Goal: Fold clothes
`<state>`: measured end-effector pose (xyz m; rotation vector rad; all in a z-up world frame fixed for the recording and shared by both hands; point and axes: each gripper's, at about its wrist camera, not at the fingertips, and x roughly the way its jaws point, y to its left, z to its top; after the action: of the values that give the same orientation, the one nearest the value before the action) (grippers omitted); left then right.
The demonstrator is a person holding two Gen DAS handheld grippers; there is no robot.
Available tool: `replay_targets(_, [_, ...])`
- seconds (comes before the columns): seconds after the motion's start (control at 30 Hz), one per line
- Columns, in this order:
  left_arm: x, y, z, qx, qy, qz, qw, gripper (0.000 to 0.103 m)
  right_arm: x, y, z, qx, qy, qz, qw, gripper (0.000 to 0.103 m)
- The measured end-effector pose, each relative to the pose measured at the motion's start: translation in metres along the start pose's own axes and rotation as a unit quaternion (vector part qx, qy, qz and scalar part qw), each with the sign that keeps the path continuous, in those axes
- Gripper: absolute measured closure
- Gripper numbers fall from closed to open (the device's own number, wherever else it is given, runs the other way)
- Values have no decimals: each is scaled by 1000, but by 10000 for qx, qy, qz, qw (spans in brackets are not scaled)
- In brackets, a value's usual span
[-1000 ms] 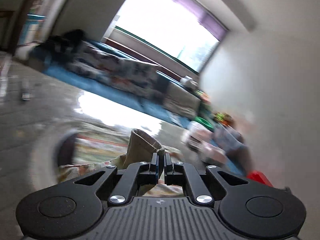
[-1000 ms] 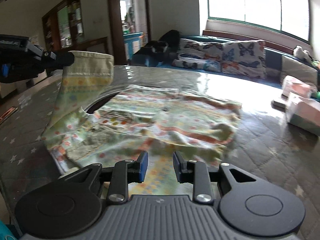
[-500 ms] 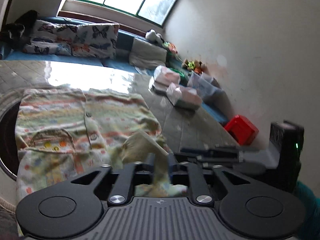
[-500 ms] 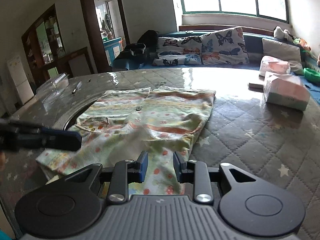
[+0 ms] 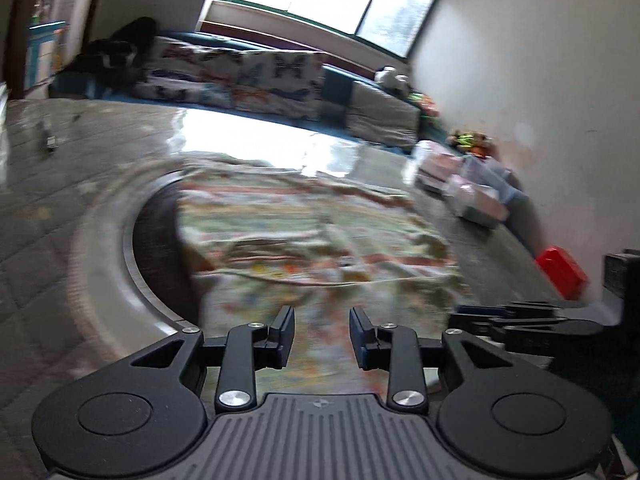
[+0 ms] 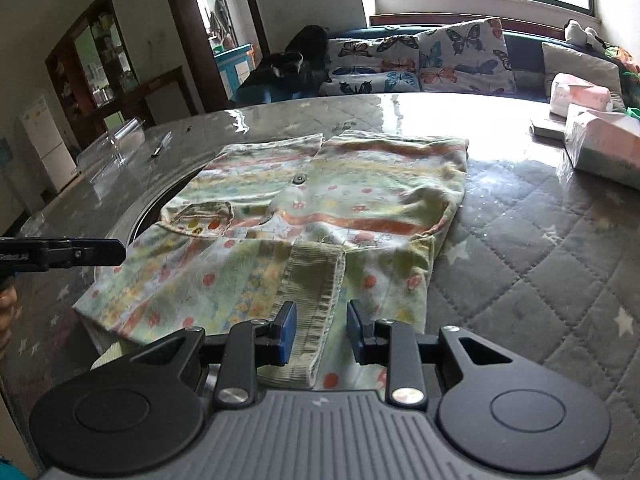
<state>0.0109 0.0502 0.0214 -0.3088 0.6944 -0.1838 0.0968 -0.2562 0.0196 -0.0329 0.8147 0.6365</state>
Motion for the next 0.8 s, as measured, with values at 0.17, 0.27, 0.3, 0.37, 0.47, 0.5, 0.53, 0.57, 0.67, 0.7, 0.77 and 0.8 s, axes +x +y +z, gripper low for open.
replay_targets(0.17, [7, 9, -5, 59, 55, 165, 9998, 70, -3, 6, 0, -62, 66, -89, 9999, 96])
replay_targets(0.27, [11, 12, -7, 114, 88, 222, 9996, 70, -14, 9, 3, -67, -67, -136, 9999, 100])
replay_targets(0.3, [12, 14, -8, 138, 98, 240, 9996, 70, -19, 11, 5, -77, -120, -160, 9998, 100])
replay_targets(0.37, [12, 16, -9, 189, 108, 262, 9994, 70, -26, 13, 7, -104, -178, -200, 9996, 100])
replay_targets(0.47, [14, 21, -8, 199, 134, 301, 9993, 70, -17, 10, 3, -48, 77, -213, 9997, 99])
replay_targets(0.5, [14, 22, -7, 200, 145, 308, 9992, 70, -14, 9, 3, -40, 117, -220, 9997, 98])
replay_targets(0.53, [14, 22, -6, 212, 149, 321, 9992, 70, -13, 8, 2, -44, 120, -241, 9996, 97])
replay_targets(0.57, [13, 22, -5, 226, 150, 331, 9991, 70, -11, 8, 2, -49, 124, -262, 9996, 96])
replay_targets(0.67, [9, 19, 1, 303, 93, 331, 9989, 70, -16, 9, 10, -162, -71, -230, 9996, 94])
replay_targets(0.7, [8, 17, 4, 328, 64, 308, 9990, 70, -17, 10, 14, -211, -135, -221, 9994, 94])
replay_targets(0.77, [12, 11, 12, 361, 11, 223, 9991, 70, -11, 14, 24, -344, -222, -174, 9990, 94])
replay_targets(0.8, [14, 7, 15, 377, -8, 163, 9992, 70, -6, 16, 27, -404, -234, -140, 9988, 93])
